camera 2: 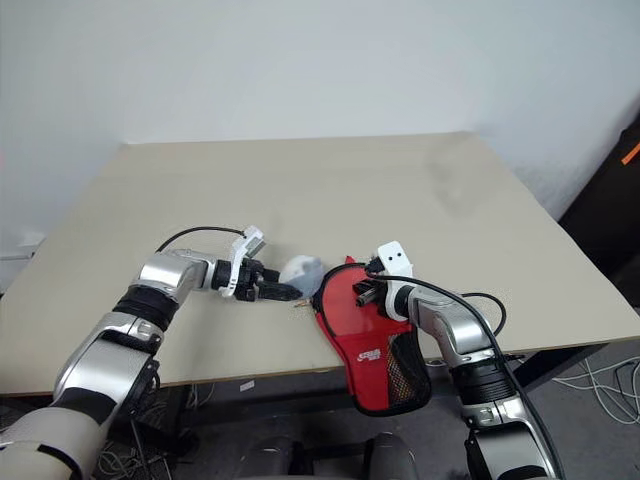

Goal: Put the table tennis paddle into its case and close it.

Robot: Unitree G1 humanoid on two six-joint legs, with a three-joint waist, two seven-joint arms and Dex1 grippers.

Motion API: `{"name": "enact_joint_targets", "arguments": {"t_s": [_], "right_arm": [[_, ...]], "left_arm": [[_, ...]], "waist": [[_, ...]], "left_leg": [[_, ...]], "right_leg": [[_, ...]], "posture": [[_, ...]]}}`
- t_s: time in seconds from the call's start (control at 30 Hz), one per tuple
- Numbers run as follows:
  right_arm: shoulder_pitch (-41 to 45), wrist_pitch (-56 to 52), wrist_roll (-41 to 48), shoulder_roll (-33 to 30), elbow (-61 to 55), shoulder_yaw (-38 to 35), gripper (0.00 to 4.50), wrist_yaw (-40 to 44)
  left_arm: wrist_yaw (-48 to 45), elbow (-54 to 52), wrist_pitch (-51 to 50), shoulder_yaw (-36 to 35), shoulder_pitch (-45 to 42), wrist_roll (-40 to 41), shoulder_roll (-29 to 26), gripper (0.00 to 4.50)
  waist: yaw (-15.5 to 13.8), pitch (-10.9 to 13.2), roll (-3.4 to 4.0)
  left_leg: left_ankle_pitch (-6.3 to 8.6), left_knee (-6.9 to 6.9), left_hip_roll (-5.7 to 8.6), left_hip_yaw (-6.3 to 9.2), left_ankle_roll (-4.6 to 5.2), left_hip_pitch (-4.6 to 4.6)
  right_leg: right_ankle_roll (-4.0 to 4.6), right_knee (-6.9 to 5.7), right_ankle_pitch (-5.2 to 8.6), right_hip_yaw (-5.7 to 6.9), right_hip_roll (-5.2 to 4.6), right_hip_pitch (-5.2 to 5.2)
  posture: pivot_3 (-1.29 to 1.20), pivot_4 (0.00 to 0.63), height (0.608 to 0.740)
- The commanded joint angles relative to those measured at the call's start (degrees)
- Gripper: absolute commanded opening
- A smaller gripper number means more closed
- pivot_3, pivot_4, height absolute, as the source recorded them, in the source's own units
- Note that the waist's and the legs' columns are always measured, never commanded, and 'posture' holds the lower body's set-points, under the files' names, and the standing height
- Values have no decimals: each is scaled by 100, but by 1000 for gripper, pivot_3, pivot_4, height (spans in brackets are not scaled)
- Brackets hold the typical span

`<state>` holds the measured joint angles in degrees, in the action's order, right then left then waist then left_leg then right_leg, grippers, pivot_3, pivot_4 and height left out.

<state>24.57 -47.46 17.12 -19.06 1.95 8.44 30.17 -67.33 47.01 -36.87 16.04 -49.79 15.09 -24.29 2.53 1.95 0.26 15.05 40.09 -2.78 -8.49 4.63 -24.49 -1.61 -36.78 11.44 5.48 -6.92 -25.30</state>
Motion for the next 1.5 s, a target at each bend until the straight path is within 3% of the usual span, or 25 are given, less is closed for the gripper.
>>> {"name": "enact_joint_targets", "arguments": {"t_s": [0.03, 0.13, 0.23, 0.4, 0.9, 1.2, 1.5], "right_arm": [[124, 11, -106, -71, 20, 37, 409, 49], [106, -58, -151, -93, 3, 114, 409, 86], [76, -78, -211, -101, -13, 162, 409, 80], [11, -175, -280, -206, 7, 303, 409, 192], [-109, -206, -447, -261, -96, 583, 409, 291], [-307, -287, -525, -288, -287, 656, 409, 226], [-465, -381, -540, -210, -544, 604, 409, 92]], "left_arm": [[107, 109, 125, -305, -248, -33, 240, 4470], [137, 180, 130, -482, -331, -42, 389, 4470], [138, 317, 16, -727, -476, 42, 503, 3938], [344, 728, 191, -970, -789, -83, 635, 2337], [1714, 2221, 1059, -1893, -1753, -233, 947, 2337], [3294, 2747, 1839, -2481, -2141, -288, 1537, 2337], [4005, 2919, 2232, -2723, -2454, -375, 2233, 2337]], "waist": [[4, 0, 0], [7, 0, -1], [7, -1, -2], [5, -1, -5], [6, -6, -30], [6, -5, -36], [6, -5, -38]], "left_leg": [[1, 3, 0, 0, 4, -3], [-5, 3, 1, 1, 21, -4], [-7, 3, 0, 0, 27, -5], [-7, 4, 1, 1, 27, -4], [-6, 8, 0, 8, 30, -4], [-6, 9, 1, 12, 30, -5], [-6, 9, 3, 14, 30, -4]], "right_leg": [[0, 0, 0, 0, 0, -2], [-1, 1, 0, -1, 0, -2], [-1, 0, -1, -1, 1, -4], [-2, 1, -1, -1, 1, -2], [-1, 0, -2, 4, 2, 1], [3, 0, -5, 7, 1, 3], [2, 1, -5, 9, 1, 5]], "posture": [[0, 0, 724], [0, 0, 724], [0, 0, 724], [0, 0, 724], [0, 0, 724], [0, 0, 724], [0, 0, 724]]}}
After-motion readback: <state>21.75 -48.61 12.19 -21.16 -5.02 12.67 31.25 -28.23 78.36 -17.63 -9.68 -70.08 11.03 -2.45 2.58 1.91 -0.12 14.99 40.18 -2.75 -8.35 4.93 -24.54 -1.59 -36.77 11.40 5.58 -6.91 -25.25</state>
